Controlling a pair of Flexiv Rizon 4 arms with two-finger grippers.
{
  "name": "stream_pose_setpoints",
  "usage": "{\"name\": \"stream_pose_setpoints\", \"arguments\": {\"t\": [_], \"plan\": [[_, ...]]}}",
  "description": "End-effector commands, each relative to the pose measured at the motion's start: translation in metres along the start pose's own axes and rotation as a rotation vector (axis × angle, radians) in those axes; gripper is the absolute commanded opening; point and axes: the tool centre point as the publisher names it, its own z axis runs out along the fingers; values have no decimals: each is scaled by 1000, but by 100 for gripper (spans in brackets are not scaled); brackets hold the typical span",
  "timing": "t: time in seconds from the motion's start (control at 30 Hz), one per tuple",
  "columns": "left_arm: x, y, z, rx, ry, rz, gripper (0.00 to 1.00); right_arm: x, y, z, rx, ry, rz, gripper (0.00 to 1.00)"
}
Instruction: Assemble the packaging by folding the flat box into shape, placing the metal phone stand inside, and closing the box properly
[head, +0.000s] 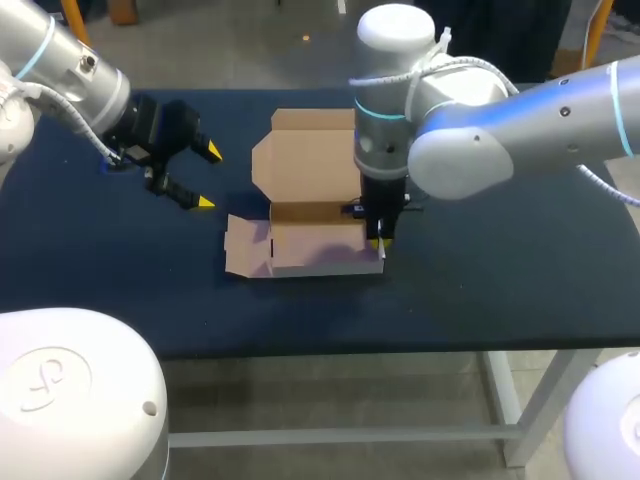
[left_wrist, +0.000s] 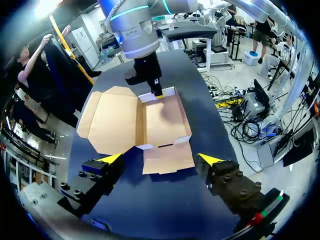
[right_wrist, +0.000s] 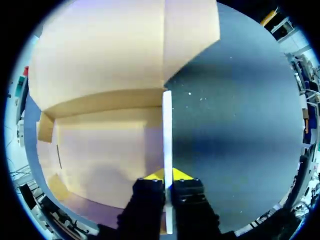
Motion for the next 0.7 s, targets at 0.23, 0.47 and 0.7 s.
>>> {"name": "stream_pose_setpoints", "arguments": {"t": [0.23,0.47,0.7], "plan": [[0,0,-1,-5,3,-1,100,2,5,1,26,-10,3,0],[0,0,-1,-5,3,-1,100,2,5,1,26,-10,3,0],[0,-1,2,-18,-5,-35,100,2,5,1,26,-10,3,0]]}}
